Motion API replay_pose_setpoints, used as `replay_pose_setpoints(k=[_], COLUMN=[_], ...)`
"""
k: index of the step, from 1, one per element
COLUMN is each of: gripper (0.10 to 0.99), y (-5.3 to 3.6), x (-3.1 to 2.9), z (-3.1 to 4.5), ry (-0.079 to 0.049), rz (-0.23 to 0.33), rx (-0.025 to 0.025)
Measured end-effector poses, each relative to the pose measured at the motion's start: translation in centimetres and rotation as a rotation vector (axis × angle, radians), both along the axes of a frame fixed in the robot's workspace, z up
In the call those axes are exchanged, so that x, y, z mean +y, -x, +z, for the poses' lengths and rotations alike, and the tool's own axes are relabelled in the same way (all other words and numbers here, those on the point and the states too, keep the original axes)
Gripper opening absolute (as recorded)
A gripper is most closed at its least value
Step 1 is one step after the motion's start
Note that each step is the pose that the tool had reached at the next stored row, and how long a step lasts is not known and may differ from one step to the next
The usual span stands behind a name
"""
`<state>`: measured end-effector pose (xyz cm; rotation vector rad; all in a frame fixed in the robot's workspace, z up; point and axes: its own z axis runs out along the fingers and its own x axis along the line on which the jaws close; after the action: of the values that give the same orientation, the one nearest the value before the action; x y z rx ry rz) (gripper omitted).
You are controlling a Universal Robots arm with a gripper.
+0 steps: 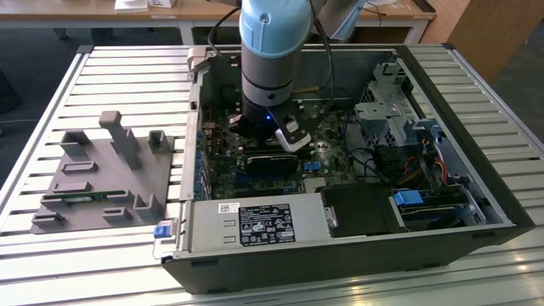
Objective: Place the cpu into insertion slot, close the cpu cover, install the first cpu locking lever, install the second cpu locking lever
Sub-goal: 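Install the second cpu locking lever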
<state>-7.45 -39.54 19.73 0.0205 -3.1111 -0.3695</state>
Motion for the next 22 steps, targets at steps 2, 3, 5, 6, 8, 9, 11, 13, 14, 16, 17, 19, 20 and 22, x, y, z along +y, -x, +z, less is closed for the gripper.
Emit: replay_pose_setpoints(k=[2,3,5,6,8,9,11,13,14,16,17,19,20,22], gripper=[0.106,0.106,0.106,0.106,0.106,0.106,0.106,0.106,0.106,0.106,0.106,0.106,0.106,0.106], y=[0.0,0.0,0.03,0.06,0.16,0.21,0.3,0.4,0.45,0.52,0.53,0.54,0.54,0.54], x=[-0.05,-0.1,-0.17,-0.2,-0.23,-0.22,-0.23,-0.23,-0.23,-0.21,-0.21,-0.2,-0.21,-0.2], z=[-0.11,-0.16,-0.22,-0.25,-0.31,-0.37,-0.37,-0.39,-0.43,-0.56,-0.67,-0.86,-0.88,-0.89], ry=[-0.012,-0.019,-0.029,-0.033,-0.042,-0.047,-0.054,-0.059,-0.06,-0.06,-0.06,-0.06,-0.06,-0.06], rz=[0.0,0.0,0.0,0.0,0.0,0.0,0.0,0.0,0.0,0.0,0.0,0.0,0.0,0.0], rx=[0.0,-0.0001,0.0001,0.0001,0.0002,-0.0004,-0.0002,-0.0002,-0.0002,-0.0002,-0.0002,0.0,0.0002,0.0002])
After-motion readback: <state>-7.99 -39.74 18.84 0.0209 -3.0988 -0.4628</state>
